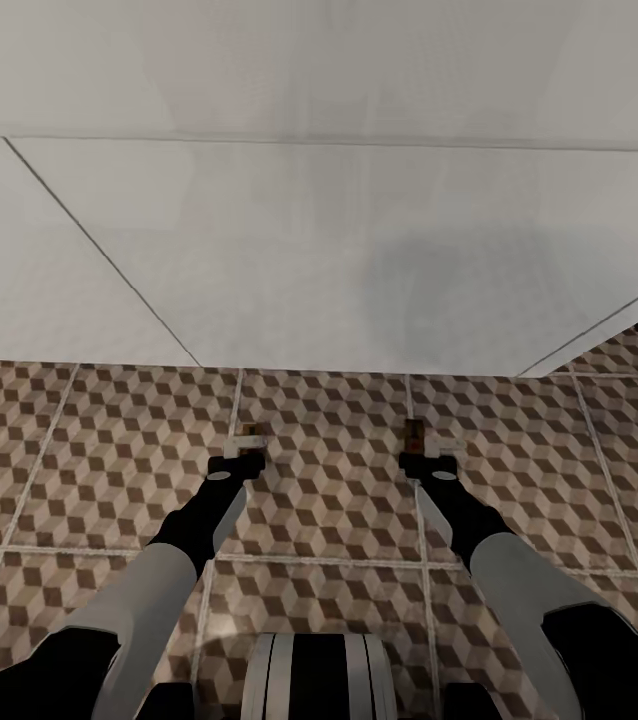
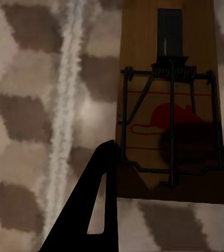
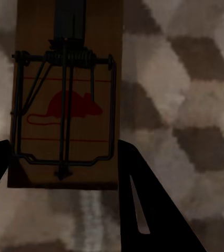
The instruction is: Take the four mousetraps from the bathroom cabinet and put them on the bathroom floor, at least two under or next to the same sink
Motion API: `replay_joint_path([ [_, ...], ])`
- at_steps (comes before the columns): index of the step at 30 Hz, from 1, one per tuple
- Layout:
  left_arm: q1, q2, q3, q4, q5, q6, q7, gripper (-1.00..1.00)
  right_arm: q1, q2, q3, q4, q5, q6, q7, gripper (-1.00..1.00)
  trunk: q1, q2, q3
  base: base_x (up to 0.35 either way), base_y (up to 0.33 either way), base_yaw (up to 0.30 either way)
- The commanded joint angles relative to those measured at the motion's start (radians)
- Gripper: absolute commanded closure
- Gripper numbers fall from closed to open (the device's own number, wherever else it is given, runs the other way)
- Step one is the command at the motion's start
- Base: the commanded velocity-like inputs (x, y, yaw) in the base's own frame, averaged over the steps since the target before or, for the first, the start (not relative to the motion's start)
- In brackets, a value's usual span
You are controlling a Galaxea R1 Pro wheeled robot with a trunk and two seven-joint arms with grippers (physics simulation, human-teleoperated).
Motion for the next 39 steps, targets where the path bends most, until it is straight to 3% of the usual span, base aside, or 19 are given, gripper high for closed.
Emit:
replay_joint_path([
  [1,0.000,0.001,-0.007,-0.002,0.003,0.007,0.009,1.00,0.000,-0.001,0.008,-0.002,-0.012,0.004,-0.006,1.00,0.000,0.000,-0.001,0.240,0.000,0.000],
  [18,0.000,0.001,-0.005,-0.001,0.003,-0.029,0.009,1.00,0.000,-0.001,0.009,-0.002,-0.012,0.007,-0.001,1.00,0.000,0.000,-0.001,0.279,0.000,0.000],
  [39,0.000,0.000,-0.006,0.016,0.005,-0.028,0.009,1.00,0.000,-0.002,0.014,0.016,-0.019,0.013,0.006,1.00,0.000,0.000,-0.001,0.015,0.000,0.000],
])
